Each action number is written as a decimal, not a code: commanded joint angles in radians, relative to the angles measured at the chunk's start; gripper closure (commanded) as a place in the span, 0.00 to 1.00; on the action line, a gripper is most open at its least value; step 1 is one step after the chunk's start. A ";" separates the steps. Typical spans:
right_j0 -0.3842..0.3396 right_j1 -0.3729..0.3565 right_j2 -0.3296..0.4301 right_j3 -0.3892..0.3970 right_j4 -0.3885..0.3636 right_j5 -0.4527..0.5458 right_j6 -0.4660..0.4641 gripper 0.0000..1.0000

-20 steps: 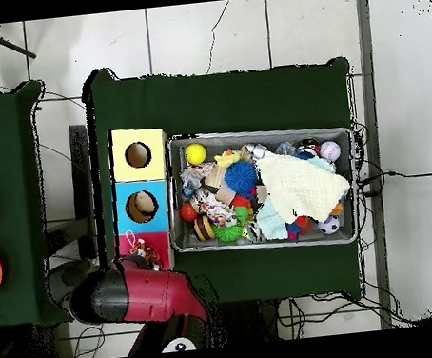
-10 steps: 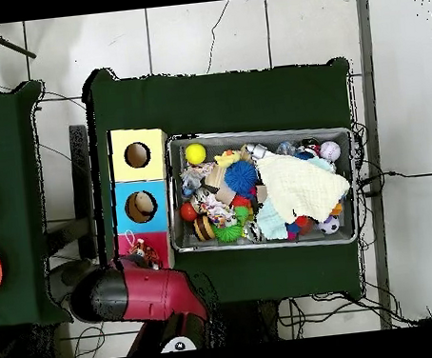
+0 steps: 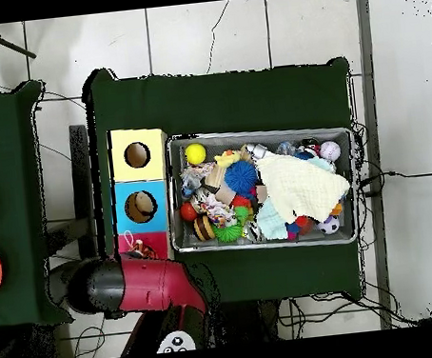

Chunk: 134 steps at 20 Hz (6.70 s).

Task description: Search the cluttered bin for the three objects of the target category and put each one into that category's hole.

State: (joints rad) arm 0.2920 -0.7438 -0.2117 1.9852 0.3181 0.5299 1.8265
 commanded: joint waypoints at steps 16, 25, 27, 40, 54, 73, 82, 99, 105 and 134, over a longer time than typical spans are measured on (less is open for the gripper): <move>-0.008 0.033 0.006 -0.143 -0.087 0.181 0.125 0.00; -0.031 0.024 0.026 -0.174 -0.146 0.247 0.096 0.00; -0.034 0.015 0.022 -0.200 -0.154 0.308 0.104 0.00; -0.057 -0.024 0.040 -0.199 -0.136 0.376 0.126 0.00; -0.060 -0.020 0.050 -0.161 -0.117 0.251 0.152 1.00; -0.087 -0.014 0.088 -0.092 -0.111 0.066 0.134 1.00; -0.089 -0.003 0.091 -0.072 -0.104 0.043 0.149 1.00; -0.088 0.011 0.113 -0.009 -0.035 -0.004 0.196 1.00; -0.088 0.017 0.120 0.006 -0.013 -0.030 0.195 1.00; -0.081 0.081 0.136 0.026 0.002 -0.159 0.199 1.00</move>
State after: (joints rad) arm 0.2333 -0.7413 -0.1726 1.9564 0.2885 0.4641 1.8265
